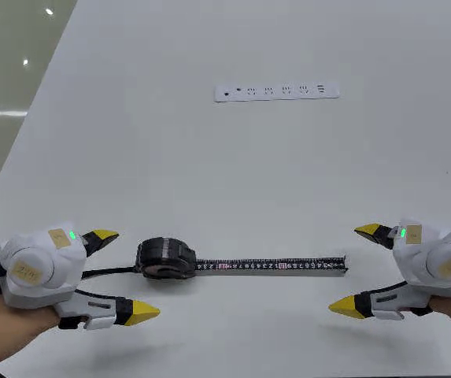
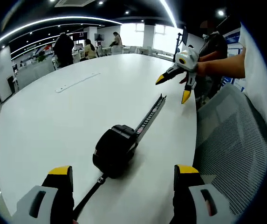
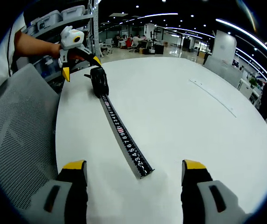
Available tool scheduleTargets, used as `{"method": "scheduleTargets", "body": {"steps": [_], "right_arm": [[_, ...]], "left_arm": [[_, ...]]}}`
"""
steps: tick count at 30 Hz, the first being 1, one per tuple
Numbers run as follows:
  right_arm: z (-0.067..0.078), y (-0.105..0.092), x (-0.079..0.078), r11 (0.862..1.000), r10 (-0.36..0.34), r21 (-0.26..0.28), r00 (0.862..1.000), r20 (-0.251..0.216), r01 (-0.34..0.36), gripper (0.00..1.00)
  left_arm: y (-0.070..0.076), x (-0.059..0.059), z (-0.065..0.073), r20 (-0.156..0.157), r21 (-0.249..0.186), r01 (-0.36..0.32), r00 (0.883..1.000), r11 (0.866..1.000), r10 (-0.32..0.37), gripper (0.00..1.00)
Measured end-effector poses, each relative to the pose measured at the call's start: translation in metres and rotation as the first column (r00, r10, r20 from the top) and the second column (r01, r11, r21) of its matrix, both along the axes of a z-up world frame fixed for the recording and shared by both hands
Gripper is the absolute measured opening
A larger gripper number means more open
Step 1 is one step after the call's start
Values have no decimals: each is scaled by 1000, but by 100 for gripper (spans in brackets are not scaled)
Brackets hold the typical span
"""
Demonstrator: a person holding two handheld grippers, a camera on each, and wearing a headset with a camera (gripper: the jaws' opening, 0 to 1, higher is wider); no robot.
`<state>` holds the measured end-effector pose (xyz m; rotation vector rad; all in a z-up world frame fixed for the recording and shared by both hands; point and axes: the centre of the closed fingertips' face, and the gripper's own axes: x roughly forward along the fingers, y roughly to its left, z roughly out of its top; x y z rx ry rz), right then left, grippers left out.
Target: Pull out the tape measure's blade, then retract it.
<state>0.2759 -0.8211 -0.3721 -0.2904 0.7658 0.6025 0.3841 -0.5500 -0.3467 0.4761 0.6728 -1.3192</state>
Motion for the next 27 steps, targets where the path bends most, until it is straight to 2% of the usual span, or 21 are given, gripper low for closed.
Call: {"method": "scheduleTargets", "body": {"steps": [6,8,11,15,17,19,21,25,27], "right_arm": [[6,3,1,999,-31,21,999,14,31,84],[14,3,4,993,-94,79,995,31,92,84],[16,0,2,987,-126,100,992,29,122,85],[16,0,-5,986,-141,96,990,30,138,85],[18,0,-8,982,-162,107,986,32,158,84],[20,-2,-11,977,-183,118,983,31,178,84],[24,-3,-14,971,-200,137,979,35,194,84],[29,-4,-20,969,-212,141,976,45,204,84],[33,-4,-23,968,-218,141,975,50,209,84]], "left_arm": [[5,-2,3,-10,-22,-50,999,998,50,87],[8,-1,4,-25,-30,-79,997,996,78,87],[10,0,5,-20,-39,-105,994,994,104,87],[13,2,9,-34,-66,-156,987,986,154,88],[16,2,8,-39,-66,-177,984,982,174,88],[18,6,13,-27,-88,-214,977,973,212,88],[19,5,17,-50,-108,-237,971,965,233,88],[24,4,19,-39,-112,-261,965,959,258,89],[27,3,22,-45,-125,-277,961,953,274,89]]}}
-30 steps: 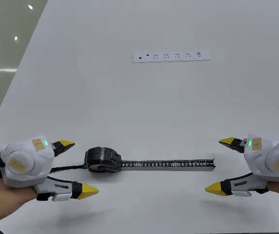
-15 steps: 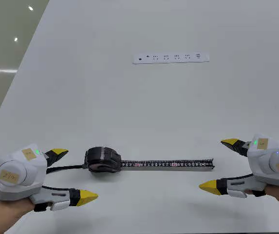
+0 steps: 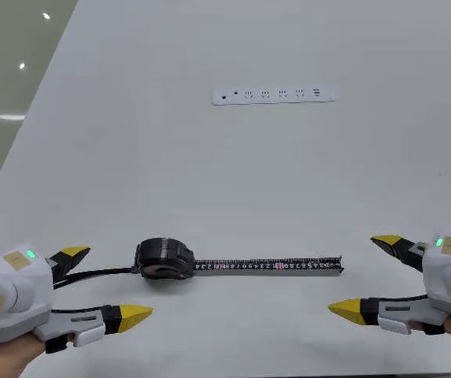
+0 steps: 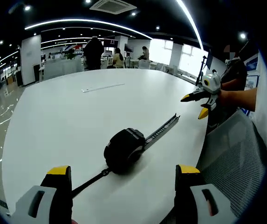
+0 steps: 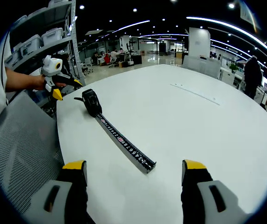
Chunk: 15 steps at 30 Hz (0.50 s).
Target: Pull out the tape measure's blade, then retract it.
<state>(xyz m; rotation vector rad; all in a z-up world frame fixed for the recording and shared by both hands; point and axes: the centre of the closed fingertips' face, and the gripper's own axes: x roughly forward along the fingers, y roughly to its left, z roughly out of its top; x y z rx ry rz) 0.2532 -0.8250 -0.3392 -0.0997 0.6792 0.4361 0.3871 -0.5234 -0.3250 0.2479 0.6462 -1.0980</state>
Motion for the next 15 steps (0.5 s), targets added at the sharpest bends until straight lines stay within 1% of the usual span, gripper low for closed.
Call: {"method": "scheduleTargets", "body": {"steps": [3,5,7,10,13,15], "right_arm": [[5,-3,-3,1000,-16,6,1000,12,16,84],[8,-4,-5,1000,-21,1,1000,16,21,84],[8,-5,-8,1000,-25,-2,1000,15,25,84],[8,-6,-12,1000,-26,-9,999,18,26,84],[9,-7,-14,999,-37,-5,999,22,37,84],[12,-5,-15,999,-48,14,998,32,47,84]], "left_arm": [[3,-2,2,-6,-11,-20,1000,1000,20,89],[5,-5,2,-7,-13,-23,1000,1000,23,89],[8,-8,2,-12,-17,-27,1000,1000,26,89],[12,-9,2,-20,-26,-41,999,999,40,89],[14,-9,4,-17,-38,-56,998,998,56,89],[14,-9,6,-10,-50,-65,998,997,65,89]]}}
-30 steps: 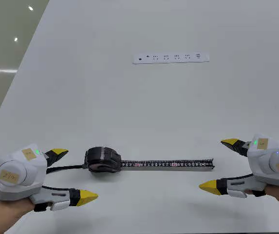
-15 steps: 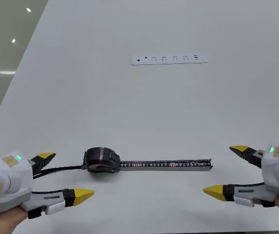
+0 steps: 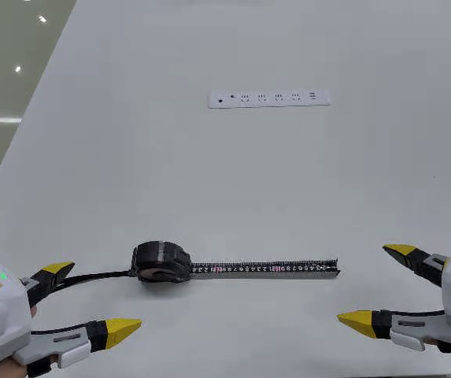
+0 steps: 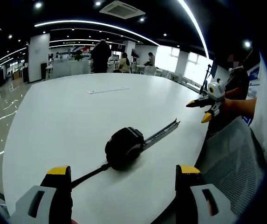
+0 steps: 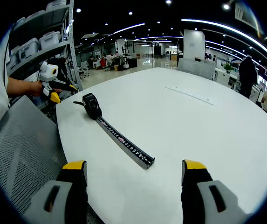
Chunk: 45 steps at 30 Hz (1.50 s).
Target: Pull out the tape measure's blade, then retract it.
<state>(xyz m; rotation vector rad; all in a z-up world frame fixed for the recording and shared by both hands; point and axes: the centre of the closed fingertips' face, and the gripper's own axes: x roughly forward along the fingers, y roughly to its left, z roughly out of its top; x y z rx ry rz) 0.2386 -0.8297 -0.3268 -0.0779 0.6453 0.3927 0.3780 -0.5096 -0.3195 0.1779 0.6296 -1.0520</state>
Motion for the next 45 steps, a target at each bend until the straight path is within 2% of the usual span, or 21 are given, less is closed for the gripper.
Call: {"method": "scheduleTargets", "body": {"steps": [5,11,15,18,19,22,28,40,45], "right_arm": [[-1,3,-3,1000,-7,-7,1000,8,7,84],[-1,3,-7,1000,-24,-6,999,29,24,84],[-3,2,-10,999,-32,7,999,39,32,84],[-2,3,-10,998,-49,48,997,59,46,86],[-3,3,-10,998,-49,38,997,62,46,86],[-8,3,-10,999,-38,20,998,47,37,86],[-7,3,-9,999,-34,12,998,49,34,86],[-6,1,-10,999,-38,19,998,47,37,86],[-6,2,-10,999,-33,16,998,46,32,86]], "left_arm": [[-1,-1,1,-3,-28,-19,1000,999,19,89],[-2,-7,-3,-3,-23,-14,1000,1000,14,89],[-2,-8,-2,-8,-38,-22,1000,999,21,89],[-3,-10,-3,-9,-38,-15,1000,999,15,89],[-3,-11,-4,-15,-40,-13,1000,999,12,88],[-4,-11,-4,-18,-49,-19,1000,999,18,88],[-4,-11,-3,-16,-50,-19,1000,999,19,88],[-3,-13,-6,-20,-34,-10,1000,999,9,87],[-3,-13,-6,-24,-41,-18,1000,999,17,87]]}}
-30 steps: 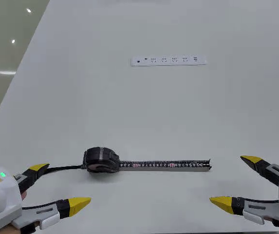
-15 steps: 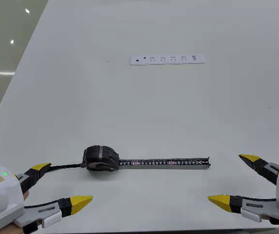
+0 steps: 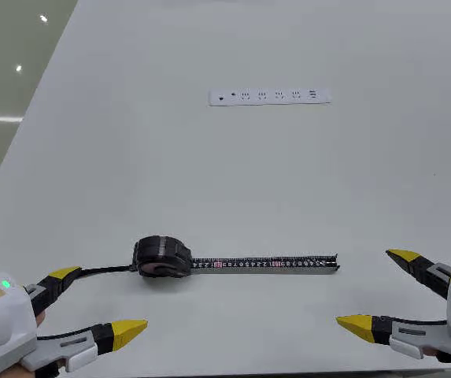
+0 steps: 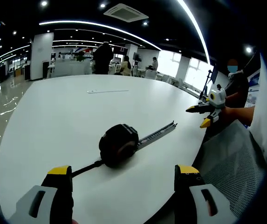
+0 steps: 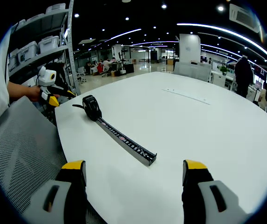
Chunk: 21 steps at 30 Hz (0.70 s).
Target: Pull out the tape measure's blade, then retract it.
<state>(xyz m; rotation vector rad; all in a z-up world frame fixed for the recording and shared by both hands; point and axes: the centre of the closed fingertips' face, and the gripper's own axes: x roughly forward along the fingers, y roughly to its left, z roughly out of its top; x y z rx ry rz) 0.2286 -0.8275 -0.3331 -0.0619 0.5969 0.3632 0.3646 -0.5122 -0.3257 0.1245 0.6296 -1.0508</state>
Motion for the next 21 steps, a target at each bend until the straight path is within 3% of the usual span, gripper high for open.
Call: {"method": "scheduleTargets", "body": {"steps": [5,18,21], "right_arm": [[-1,1,-1,1000,3,4,1000,-4,-3,86],[0,2,0,1000,8,9,1000,-3,-8,84],[1,2,0,1000,10,29,1000,-3,-10,83]], "left_arm": [[-1,-2,0,-12,-14,5,1000,1000,-5,87],[-4,-1,0,-8,-4,8,1000,1000,-8,87],[-5,3,1,-27,-13,-14,1000,1000,14,87]]}}
